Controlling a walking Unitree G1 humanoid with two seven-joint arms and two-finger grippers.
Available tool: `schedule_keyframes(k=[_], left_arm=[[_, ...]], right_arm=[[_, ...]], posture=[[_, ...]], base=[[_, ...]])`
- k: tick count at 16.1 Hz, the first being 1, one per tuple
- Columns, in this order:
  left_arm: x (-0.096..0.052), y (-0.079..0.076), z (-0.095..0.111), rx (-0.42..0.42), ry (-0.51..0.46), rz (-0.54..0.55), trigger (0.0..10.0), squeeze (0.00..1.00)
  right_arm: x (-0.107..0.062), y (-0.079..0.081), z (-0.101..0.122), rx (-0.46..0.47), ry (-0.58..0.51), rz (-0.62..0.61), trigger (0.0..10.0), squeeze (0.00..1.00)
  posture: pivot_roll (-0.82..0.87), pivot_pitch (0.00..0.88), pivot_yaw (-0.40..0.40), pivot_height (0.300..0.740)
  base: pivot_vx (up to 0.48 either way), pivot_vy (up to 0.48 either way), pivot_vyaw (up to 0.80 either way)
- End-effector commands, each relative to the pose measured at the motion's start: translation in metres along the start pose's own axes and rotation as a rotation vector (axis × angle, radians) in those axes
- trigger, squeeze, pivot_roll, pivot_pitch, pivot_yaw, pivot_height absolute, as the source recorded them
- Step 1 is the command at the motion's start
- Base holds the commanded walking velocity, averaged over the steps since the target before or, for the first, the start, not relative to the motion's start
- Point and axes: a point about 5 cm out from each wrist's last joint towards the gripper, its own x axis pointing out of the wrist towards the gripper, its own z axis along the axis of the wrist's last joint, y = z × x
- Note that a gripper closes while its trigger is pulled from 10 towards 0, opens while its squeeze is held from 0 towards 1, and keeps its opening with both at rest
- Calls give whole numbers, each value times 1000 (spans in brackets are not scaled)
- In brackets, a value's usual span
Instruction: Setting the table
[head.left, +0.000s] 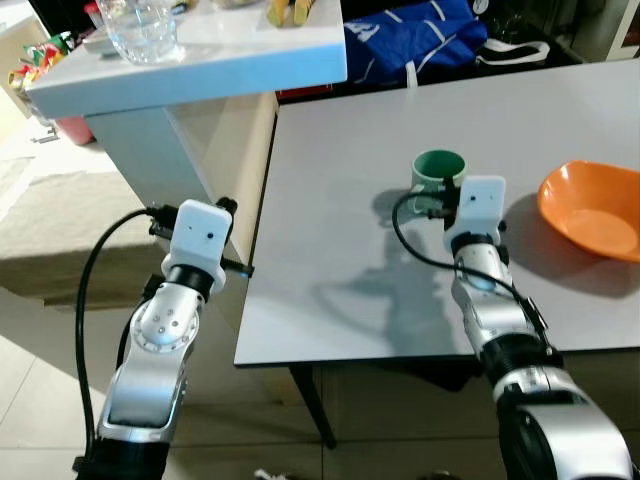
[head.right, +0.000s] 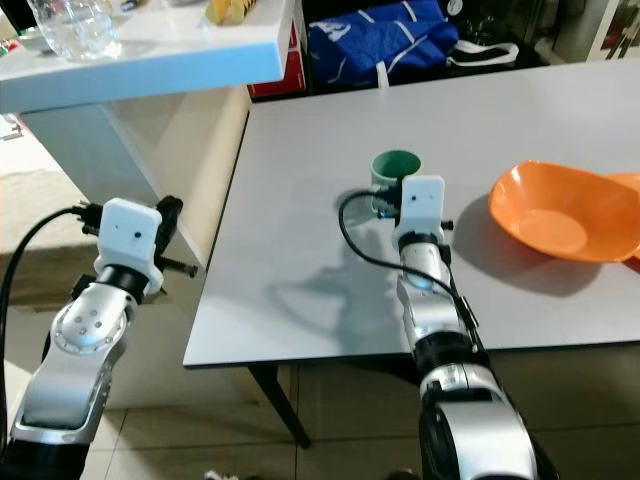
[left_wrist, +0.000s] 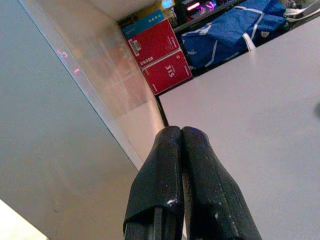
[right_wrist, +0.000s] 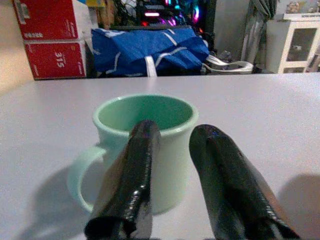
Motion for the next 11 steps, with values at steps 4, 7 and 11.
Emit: schedule_keyframes(k=[4, 7, 11], left_arm=[[4, 2, -1, -1, -9, 15, 10000, 0], [3, 0, -2, -2, -11, 14, 10000, 0], [-1, 2, -3, 0, -11, 17, 10000, 0]], right_arm=[[-3, 4, 5, -19, -26, 5, 10000, 1000], [-5, 8, 8, -3, -20, 24, 10000, 1000], [-6, 19, 15, 41, -18, 61, 10000, 1000]], posture=[[-117, 0, 160, 740], [-115, 0, 152, 740], [-97, 0, 151, 740]], base=[[0, 0, 0], [0, 0, 0], [0, 0, 0]])
